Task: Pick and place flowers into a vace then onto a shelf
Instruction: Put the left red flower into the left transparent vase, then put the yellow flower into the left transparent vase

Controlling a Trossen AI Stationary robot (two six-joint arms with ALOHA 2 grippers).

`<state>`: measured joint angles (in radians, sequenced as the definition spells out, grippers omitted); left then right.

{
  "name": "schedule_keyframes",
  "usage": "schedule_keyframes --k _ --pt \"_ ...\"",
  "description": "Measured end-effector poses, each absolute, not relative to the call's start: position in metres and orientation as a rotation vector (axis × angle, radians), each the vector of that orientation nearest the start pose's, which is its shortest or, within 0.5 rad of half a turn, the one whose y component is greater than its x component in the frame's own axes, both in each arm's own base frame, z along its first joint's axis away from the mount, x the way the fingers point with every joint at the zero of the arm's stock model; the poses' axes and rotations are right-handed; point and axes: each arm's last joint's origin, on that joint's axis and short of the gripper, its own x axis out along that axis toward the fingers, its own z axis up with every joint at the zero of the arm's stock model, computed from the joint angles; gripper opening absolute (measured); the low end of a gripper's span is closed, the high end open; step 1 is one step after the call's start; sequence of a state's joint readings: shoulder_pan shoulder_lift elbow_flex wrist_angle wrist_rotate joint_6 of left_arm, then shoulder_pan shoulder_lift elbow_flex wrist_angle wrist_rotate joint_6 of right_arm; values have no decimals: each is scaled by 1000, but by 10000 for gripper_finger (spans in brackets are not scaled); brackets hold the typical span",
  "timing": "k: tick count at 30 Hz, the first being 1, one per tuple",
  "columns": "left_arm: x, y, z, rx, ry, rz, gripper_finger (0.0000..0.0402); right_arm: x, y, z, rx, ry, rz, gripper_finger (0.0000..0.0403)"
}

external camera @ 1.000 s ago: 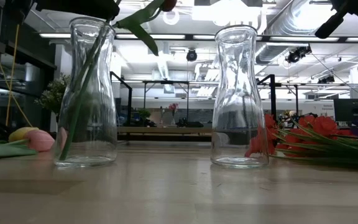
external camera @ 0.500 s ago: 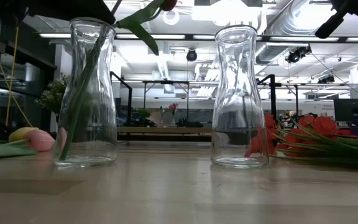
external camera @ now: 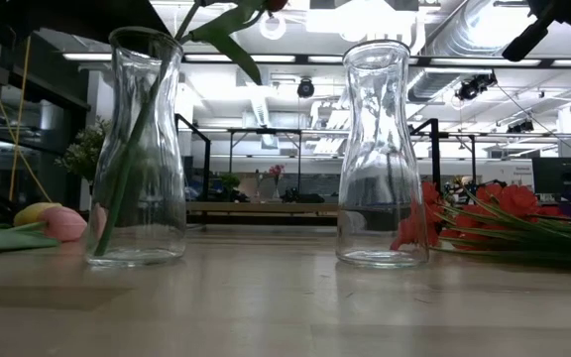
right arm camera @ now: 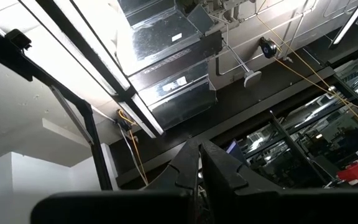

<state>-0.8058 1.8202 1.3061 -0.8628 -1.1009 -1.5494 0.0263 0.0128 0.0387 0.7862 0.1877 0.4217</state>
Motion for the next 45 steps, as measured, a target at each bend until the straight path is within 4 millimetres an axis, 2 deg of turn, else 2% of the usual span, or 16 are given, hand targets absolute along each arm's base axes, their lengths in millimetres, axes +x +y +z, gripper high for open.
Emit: schedule_keyframes --k 7,17,28,35,45 --pt "253 -234 213 -349 414 677 83 66 -4 243 485 -831 20 12" --pt "242 -239 237 -284 482 663 83 66 -4 243 483 -831 19 12" --pt "241 -238 239 -263 498 669 83 66 -4 243 481 -830 26 12" --pt "233 -233 247 -310 634 655 83 66 -3 243 486 -829 35 12" --pt "220 -228 267 -503 886 578 83 66 -3 243 483 -825 33 12"
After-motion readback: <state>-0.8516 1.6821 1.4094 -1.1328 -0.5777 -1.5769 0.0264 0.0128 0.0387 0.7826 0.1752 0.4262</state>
